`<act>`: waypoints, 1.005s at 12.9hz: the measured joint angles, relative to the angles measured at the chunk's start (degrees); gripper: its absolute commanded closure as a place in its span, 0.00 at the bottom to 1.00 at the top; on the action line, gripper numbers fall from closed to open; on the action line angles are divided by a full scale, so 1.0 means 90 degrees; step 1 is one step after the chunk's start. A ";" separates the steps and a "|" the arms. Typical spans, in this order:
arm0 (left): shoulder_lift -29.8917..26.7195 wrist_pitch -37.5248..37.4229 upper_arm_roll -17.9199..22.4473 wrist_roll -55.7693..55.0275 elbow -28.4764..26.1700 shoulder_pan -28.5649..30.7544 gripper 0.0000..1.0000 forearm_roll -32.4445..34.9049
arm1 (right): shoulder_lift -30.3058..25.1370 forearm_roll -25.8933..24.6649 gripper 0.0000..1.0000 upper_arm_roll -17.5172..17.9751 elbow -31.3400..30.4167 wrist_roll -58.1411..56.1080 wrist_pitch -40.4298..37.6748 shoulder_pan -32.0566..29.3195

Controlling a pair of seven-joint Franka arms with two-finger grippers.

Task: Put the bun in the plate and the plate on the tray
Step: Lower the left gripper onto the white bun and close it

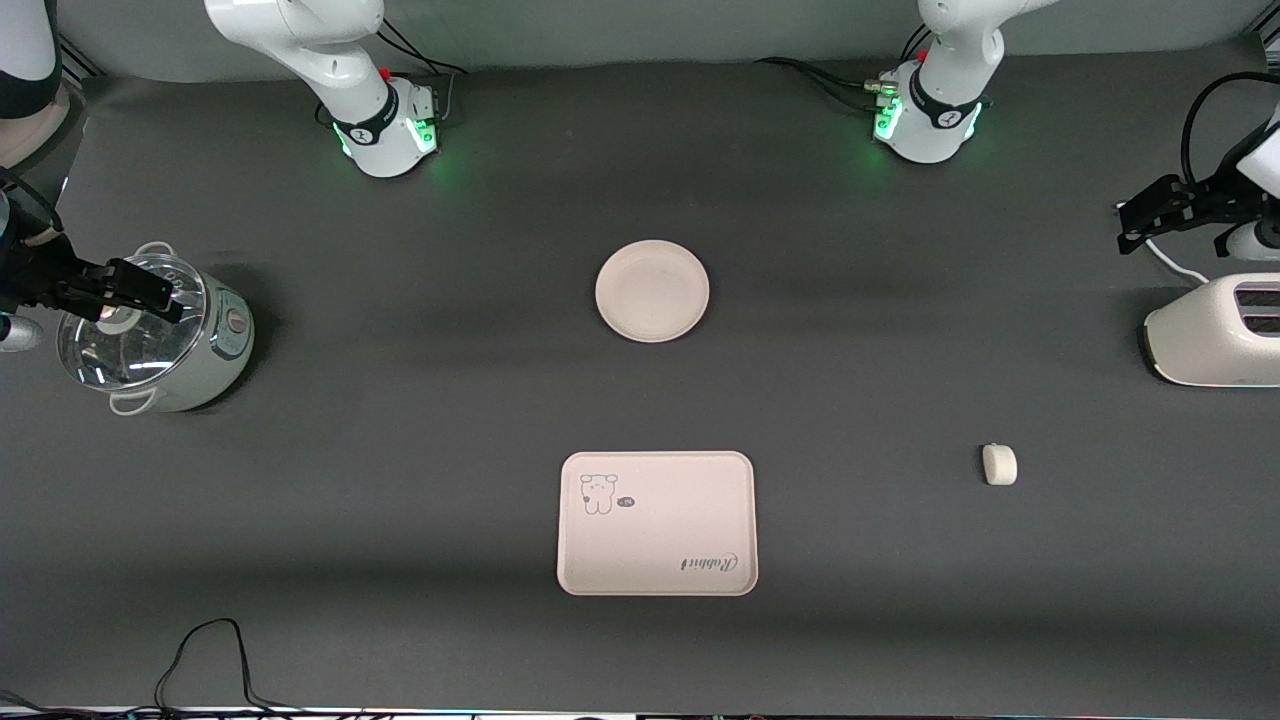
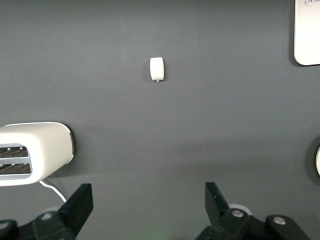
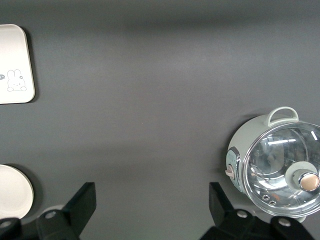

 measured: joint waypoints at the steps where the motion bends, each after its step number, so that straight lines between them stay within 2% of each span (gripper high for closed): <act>1: 0.0126 0.0167 -0.0002 0.0002 -0.0007 0.0000 0.00 0.0002 | 0.0001 0.0000 0.00 0.0000 -0.0001 0.0000 0.0000 0.0000; 4: 0.0830 0.1003 0.0000 0.0011 -0.0014 0.0000 0.00 0.0053 | 0.0004 0.0000 0.00 0.0000 -0.0002 0.0000 0.0000 0.0000; 7: 0.1716 0.1627 -0.0003 0.0023 0.0073 -0.0005 0.00 0.0496 | 0.0006 0.0000 0.00 0.0000 -0.0004 0.0000 0.0000 0.0000; 13: 0.3463 0.3199 -0.0011 0.0034 0.0210 -0.0110 0.00 0.0886 | 0.0017 0.0000 0.00 0.0000 -0.0012 0.0000 0.0000 0.0000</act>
